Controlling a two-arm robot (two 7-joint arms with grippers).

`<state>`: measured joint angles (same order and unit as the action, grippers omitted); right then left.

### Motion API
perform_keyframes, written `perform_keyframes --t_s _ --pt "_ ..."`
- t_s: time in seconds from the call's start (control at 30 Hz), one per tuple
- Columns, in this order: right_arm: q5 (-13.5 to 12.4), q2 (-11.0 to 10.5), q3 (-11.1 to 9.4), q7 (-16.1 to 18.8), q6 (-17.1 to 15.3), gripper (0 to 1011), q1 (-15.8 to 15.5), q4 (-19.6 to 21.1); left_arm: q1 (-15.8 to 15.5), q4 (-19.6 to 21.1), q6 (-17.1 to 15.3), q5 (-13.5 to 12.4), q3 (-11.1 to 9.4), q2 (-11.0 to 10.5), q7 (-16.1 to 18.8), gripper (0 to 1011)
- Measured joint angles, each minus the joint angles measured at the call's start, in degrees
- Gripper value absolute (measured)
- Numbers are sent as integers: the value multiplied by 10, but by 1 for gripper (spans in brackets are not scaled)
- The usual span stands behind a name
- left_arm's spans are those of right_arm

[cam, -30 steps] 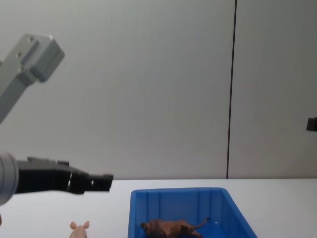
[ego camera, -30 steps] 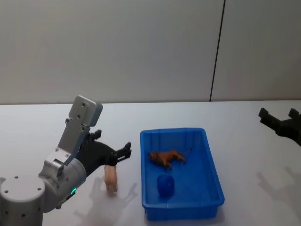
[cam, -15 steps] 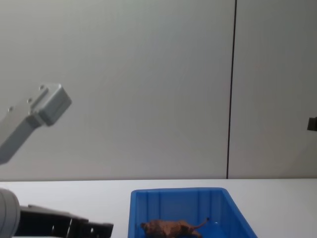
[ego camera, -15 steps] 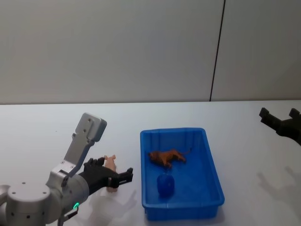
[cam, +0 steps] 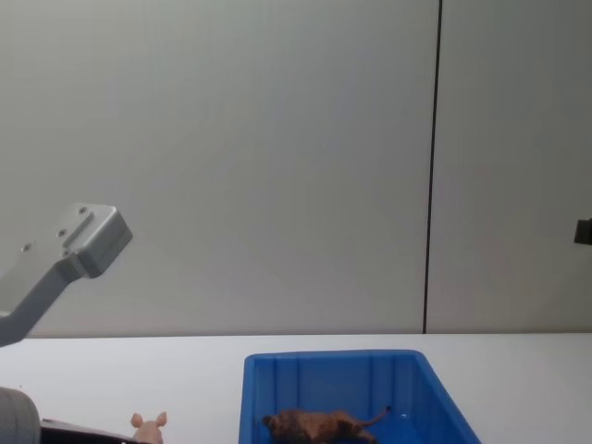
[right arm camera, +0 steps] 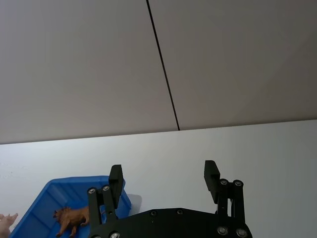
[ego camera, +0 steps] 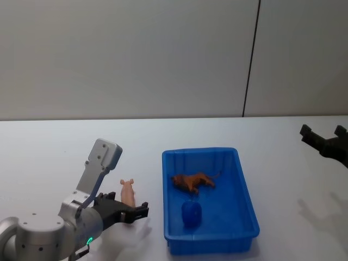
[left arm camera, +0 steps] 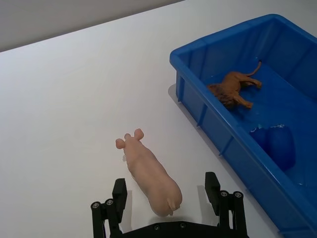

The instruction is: Pick up the two dolls from the table and place them into the box.

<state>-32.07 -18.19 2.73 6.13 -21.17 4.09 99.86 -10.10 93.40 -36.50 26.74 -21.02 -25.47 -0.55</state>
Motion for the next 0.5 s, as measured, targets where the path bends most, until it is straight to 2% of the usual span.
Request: perform_keyframes --t_s 0.5 --pt "0 0 0 0 0 1007 0 0 -29 -51 3 -15 -1 25 1 1001"
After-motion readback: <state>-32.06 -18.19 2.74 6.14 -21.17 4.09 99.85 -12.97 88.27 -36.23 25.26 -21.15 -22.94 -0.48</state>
